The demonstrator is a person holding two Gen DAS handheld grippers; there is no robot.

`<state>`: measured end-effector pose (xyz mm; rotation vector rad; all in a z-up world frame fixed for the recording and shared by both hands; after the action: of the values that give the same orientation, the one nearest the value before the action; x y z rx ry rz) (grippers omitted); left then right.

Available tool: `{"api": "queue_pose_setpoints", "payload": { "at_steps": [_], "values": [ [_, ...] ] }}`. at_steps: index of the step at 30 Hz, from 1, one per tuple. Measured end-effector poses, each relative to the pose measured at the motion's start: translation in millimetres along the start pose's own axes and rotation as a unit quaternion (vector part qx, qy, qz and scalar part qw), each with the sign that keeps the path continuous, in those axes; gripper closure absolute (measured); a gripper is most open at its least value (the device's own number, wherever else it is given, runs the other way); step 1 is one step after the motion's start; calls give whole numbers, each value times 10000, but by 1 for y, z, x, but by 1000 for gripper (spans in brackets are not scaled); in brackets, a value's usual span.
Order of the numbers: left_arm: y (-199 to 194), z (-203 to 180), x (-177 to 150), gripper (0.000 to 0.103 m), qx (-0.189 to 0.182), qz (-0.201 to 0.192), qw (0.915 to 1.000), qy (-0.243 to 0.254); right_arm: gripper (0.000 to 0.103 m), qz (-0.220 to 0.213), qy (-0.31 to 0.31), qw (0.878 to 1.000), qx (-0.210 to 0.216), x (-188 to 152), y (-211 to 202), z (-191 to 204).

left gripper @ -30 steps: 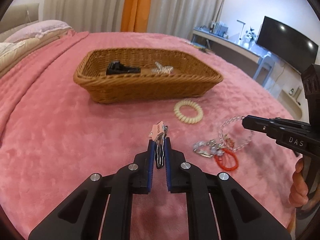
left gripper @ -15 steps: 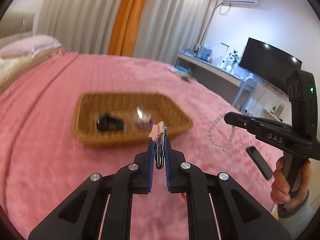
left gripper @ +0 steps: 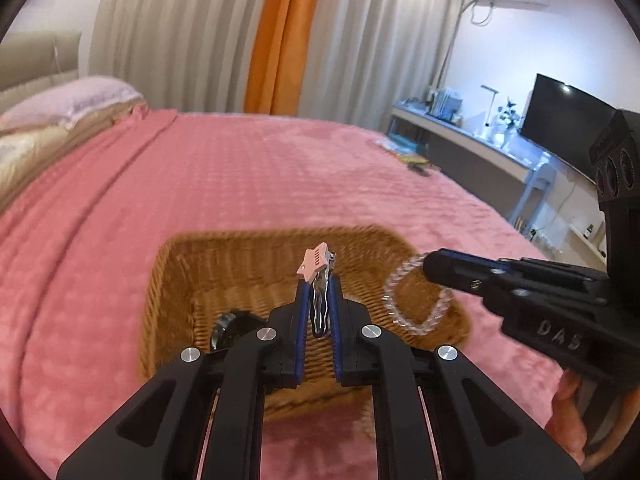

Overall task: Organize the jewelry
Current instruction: 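Carry the clip and bracelet over the wicker basket and open both tools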

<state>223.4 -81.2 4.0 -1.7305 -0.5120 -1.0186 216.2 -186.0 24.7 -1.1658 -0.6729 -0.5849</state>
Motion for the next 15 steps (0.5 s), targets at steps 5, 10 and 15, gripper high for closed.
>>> {"api": "queue_pose_setpoints", "payload": {
  "at_steps": [5, 10, 15],
  "values": [
    [28, 13, -14, 95, 15, 268, 9996, -55, 97, 216, 182, 9996, -44, -7, 42, -10],
    [41, 13, -23, 95, 38, 360, 9993, 16, 97, 329, 347, 9986, -239, -16, 61, -31],
    [46, 9, -25, 94, 50, 417, 9991, 106, 96, 353, 444, 9979, -300, -20, 66, -40]
  ]
}}
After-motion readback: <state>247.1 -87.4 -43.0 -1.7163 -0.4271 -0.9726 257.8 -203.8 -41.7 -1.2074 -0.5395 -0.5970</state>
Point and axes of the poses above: each gripper's, at about its wrist camera, not at the fingertips, and y roughly the way its jaws point, z to its left, x to its top, the point moved 5 cm from there along y, roughly the way its jaws point, and after that the axes turned 5 degrees about y, right-handed, at the moved point
